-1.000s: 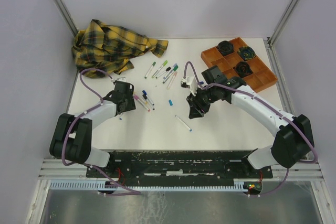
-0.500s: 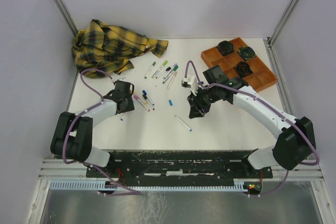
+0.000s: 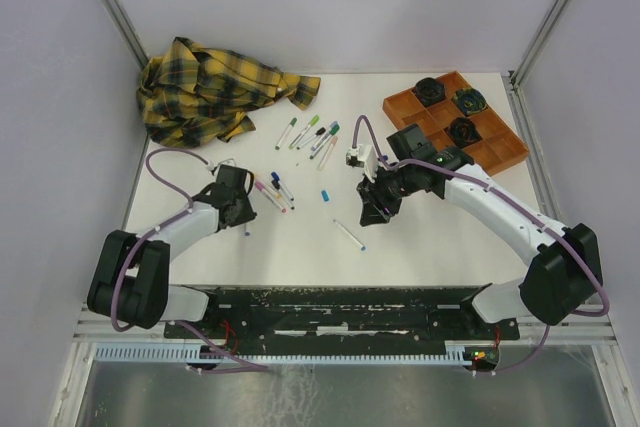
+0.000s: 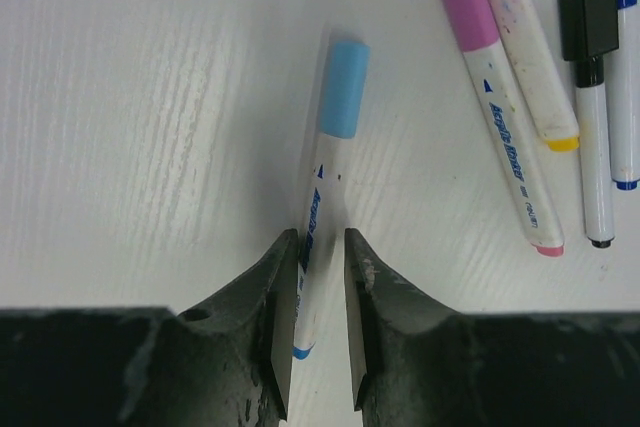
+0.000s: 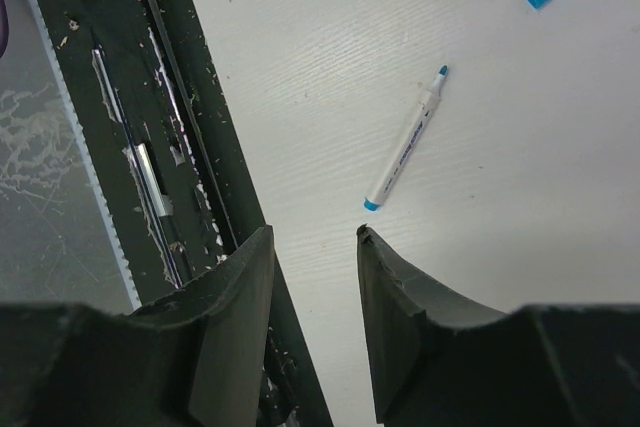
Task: Open the pen caps
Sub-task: Pick up the pen from the center of the board.
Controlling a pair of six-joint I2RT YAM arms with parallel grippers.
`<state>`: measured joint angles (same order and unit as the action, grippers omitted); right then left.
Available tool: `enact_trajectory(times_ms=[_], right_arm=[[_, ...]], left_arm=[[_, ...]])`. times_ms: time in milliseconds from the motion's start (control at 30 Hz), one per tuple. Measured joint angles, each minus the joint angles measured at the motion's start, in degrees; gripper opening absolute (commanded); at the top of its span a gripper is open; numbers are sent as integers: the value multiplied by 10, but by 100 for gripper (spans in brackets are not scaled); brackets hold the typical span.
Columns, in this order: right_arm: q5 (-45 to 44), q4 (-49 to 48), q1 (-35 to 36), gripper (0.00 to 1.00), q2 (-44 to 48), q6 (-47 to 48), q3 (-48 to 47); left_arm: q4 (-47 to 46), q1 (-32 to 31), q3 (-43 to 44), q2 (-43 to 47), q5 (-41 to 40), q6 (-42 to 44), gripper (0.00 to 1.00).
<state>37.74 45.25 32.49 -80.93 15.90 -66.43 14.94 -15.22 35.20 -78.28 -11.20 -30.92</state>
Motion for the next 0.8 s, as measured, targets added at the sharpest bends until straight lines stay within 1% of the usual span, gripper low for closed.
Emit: enact_trajectory(times_ms=[267, 800], right_arm=[[0, 1, 0, 47, 0, 0, 0], [9, 1, -3, 47, 0, 0, 0]], left_arm=[[2, -24, -5, 4, -14, -20, 32], [22, -58, 40, -51, -85, -26, 31]])
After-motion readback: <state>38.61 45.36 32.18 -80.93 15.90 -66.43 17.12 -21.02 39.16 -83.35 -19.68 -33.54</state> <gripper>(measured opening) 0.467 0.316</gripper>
